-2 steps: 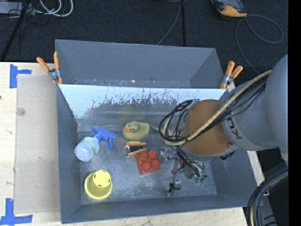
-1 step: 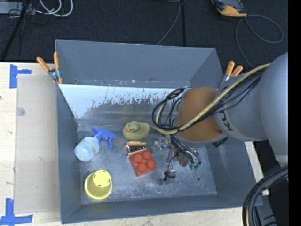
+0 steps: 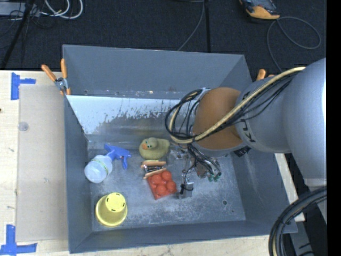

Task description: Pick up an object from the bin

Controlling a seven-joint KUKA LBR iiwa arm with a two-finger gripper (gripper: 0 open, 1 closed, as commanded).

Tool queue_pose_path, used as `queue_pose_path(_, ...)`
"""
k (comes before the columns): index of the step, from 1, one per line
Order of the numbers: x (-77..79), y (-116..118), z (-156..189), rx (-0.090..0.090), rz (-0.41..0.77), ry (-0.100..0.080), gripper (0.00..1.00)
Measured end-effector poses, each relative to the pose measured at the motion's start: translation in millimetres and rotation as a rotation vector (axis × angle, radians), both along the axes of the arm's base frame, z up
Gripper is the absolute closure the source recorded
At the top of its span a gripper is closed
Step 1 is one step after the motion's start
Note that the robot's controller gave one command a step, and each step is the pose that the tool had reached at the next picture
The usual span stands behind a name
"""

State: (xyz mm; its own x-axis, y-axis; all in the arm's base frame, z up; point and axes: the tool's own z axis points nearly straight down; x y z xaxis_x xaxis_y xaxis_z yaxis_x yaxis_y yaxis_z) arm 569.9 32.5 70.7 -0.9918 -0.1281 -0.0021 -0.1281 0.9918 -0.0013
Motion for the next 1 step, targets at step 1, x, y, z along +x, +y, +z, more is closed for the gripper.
queue_pose_path(1,3.8,27.1,-1.4,0.002,-0.003,0.011,0.00)
